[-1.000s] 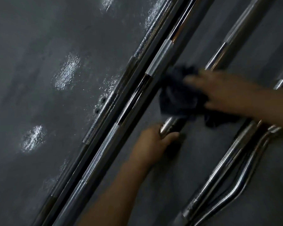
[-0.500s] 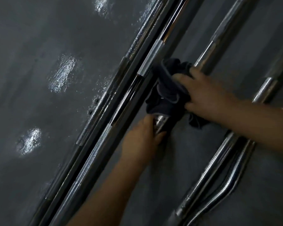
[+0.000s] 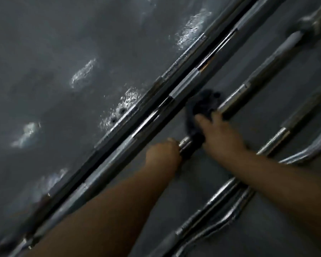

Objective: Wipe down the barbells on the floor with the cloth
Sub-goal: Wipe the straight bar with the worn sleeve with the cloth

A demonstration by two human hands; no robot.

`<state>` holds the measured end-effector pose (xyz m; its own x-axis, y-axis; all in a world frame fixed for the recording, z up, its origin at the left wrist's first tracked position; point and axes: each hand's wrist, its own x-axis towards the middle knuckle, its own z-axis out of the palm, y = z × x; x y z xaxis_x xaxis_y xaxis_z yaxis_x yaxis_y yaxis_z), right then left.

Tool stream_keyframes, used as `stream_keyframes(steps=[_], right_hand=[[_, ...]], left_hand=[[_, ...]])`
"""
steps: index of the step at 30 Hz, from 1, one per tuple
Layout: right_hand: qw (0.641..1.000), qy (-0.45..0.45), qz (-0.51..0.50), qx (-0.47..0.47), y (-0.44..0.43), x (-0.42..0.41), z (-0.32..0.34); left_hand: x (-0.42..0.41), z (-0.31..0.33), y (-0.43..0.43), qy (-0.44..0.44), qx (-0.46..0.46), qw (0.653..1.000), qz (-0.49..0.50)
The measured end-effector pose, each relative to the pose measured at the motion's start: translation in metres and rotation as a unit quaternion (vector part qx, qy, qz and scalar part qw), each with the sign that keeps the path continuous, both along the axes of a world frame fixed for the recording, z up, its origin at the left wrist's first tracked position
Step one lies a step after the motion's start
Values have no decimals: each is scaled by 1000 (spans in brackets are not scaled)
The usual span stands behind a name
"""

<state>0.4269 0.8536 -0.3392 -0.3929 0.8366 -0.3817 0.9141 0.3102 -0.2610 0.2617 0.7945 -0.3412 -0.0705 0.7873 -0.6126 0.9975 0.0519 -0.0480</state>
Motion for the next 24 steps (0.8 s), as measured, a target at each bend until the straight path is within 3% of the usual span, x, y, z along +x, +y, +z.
stream_keyframes(steps=[3,5,8,10,11,14,17,19,21,24], right_hand=[[984,19,157,-85,-29,-12,8],[979,4,194,-54,3,16,11],[996,-33,83,9,63,60,7],[999,-34,4,0,63,56,6],[999,-29,13,-11,50,43,5],[982,-9,177,-65,0,14,5],[951,-32,297,-76,15,27,9],[959,-63,270,-58,49,57,13],[980,-86,172,-46,72,83,17],[985,-85,143,-39,41,78,13]], left_hand=[[13,-4,-16,-9,-28,995,97],[7,1,-30,-53,5,983,174],[-13,5,-61,-83,-6,969,232],[-9,-1,-75,-70,26,958,276],[-2,-6,-77,-42,54,953,296],[23,-13,-74,31,87,934,346],[34,-12,-86,50,153,924,346],[49,-8,-96,47,180,919,348],[70,-4,-103,42,194,909,365],[99,-4,-111,41,156,896,414]])
